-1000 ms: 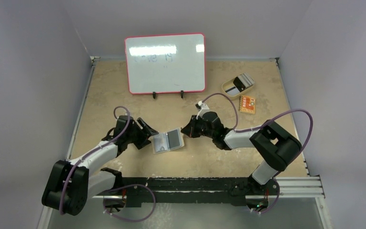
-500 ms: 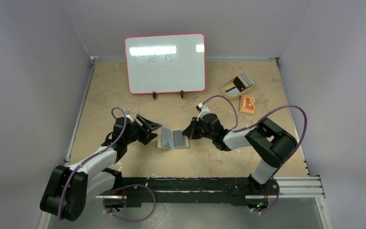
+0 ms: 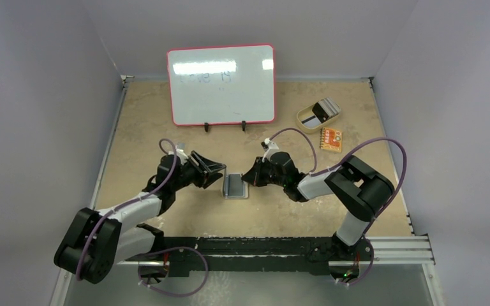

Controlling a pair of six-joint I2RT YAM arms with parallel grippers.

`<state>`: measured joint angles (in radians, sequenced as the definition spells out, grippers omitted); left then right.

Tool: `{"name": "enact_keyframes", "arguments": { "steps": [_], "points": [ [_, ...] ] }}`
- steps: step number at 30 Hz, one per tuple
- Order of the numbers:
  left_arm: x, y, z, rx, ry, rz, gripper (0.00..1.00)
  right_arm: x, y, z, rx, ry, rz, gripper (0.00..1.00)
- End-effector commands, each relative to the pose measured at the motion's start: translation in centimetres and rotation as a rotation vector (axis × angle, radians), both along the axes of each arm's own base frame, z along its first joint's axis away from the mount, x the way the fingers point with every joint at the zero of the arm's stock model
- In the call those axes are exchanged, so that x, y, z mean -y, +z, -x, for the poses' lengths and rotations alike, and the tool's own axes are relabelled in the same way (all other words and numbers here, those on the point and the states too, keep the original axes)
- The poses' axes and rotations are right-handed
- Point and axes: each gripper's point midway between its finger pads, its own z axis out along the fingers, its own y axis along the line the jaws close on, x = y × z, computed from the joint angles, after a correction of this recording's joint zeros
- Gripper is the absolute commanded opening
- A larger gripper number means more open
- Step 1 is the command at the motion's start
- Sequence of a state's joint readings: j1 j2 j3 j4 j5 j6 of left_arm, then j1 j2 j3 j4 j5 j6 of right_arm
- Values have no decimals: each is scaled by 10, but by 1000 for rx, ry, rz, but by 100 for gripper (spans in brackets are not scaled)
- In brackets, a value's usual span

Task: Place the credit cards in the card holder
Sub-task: Close the card holder at the center of the board.

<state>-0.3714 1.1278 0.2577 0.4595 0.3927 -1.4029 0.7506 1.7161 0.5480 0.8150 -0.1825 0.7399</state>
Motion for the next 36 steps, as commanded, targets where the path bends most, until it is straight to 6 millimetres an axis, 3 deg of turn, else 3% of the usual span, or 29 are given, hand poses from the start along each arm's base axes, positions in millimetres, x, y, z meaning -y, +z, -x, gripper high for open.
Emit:
{"name": "enact_keyframes", "arguments": {
  "steps": [1, 6, 14, 21, 31, 36],
  "points": [
    [14, 18, -11, 83, -40, 4, 43, -15, 26, -13, 84, 17, -63, 1],
    [7, -11, -15, 57, -44, -134, 28, -9, 27, -16, 123, 13, -68, 4],
    [-6, -43, -25, 18, -53, -350, 24, -8, 44, -13, 210, 64, -192, 4],
    [4, -48, -26, 12, -84, -356, 32, -14, 52, -1, 240, 134, -288, 6],
    [-4, -61, -28, -21, -82, -504, 37, -10, 53, 0, 282, 146, -271, 10],
    [2, -54, -27, -16, -118, -539, 46, -10, 54, 1, 300, 162, -263, 12]
  ]
}}
